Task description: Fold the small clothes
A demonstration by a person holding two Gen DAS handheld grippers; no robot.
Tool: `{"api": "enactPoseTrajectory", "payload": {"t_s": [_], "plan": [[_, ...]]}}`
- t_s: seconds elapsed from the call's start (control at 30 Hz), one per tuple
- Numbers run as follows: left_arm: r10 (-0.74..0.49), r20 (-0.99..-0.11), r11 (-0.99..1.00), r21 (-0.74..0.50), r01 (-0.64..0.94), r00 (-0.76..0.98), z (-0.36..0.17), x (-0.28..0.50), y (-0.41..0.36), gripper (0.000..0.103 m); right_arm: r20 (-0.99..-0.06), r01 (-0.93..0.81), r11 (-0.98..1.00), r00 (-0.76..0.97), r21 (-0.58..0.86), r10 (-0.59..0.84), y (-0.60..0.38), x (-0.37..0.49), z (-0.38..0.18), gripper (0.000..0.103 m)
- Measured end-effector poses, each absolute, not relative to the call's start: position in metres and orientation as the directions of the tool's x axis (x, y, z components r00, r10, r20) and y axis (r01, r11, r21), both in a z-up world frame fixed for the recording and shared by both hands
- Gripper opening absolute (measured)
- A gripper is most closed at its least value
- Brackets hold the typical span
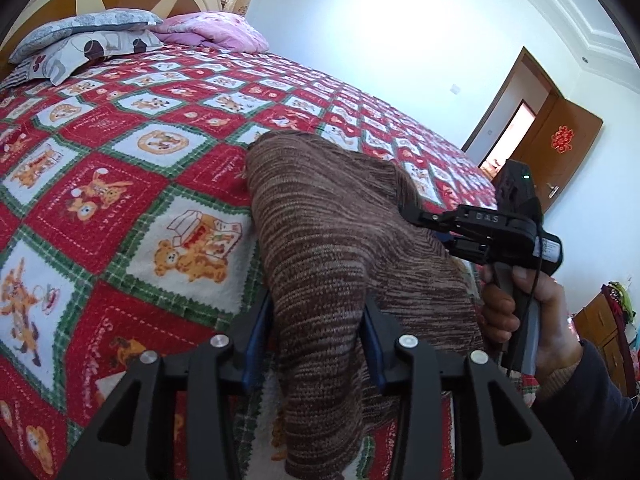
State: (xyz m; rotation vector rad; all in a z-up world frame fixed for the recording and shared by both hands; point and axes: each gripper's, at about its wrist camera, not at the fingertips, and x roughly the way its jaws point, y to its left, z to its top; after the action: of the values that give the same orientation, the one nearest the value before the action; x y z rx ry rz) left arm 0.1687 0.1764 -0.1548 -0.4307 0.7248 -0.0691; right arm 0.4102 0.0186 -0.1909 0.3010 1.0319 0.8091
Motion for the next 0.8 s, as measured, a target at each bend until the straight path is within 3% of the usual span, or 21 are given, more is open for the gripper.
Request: {"api": "enactPoseTrajectory", "payload": {"t_s": [0.17, 0.23, 0.3, 0.37, 0.53, 0.73, 0.8], "plan": [[-0.156, -0.591, 0.929, -0.359, -0.085, 0.792, -0.136, 0.159, 0.178, 0.061, -0.644, -0.49, 0.682, 0.279, 0.543, 0.713, 0.005, 0.388, -0.182, 0.028], [-0.152, -0.576, 0.927, -0.365, -0.086, 0.803, -0.13, 0.158, 0.181, 0.063, -0.641, -0.498, 0.679, 0.279, 0.54, 0.715, -0.001, 0.378, -0.178, 0.033], [-0.14, -0.557, 0.924, -0.371, -0.094, 0.819, -0.124, 0.157, 0.185, 0.071, -0.636, -0.501, 0.67, 0.272, 0.547, 0.722, -0.005, 0.369, -0.174, 0.044], [-0.115, -0.543, 0.924, -0.366, -0.111, 0.832, -0.118, 0.159, 0.191, 0.077, -0.619, -0.515, 0.648, 0.258, 0.562, 0.742, -0.008, 0.356, -0.169, 0.044], [-0.046, -0.545, 0.936, -0.317, -0.154, 0.837, -0.114, 0.182, 0.206, 0.078, -0.627, -0.552, 0.624, 0.216, 0.554, 0.748, -0.009, 0.309, -0.167, 0.044], [0.012, -0.629, 0.953, -0.228, -0.199, 0.778, -0.14, 0.221, 0.213, 0.08, -0.736, -0.573, 0.714, 0.262, 0.403, 0.625, -0.001, 0.274, -0.177, 0.044], [-0.002, -0.65, 0.949, -0.241, -0.203, 0.76, -0.149, 0.225, 0.212, 0.08, -0.755, -0.575, 0.768, 0.362, 0.281, 0.547, -0.001, 0.264, -0.169, 0.044]]}}
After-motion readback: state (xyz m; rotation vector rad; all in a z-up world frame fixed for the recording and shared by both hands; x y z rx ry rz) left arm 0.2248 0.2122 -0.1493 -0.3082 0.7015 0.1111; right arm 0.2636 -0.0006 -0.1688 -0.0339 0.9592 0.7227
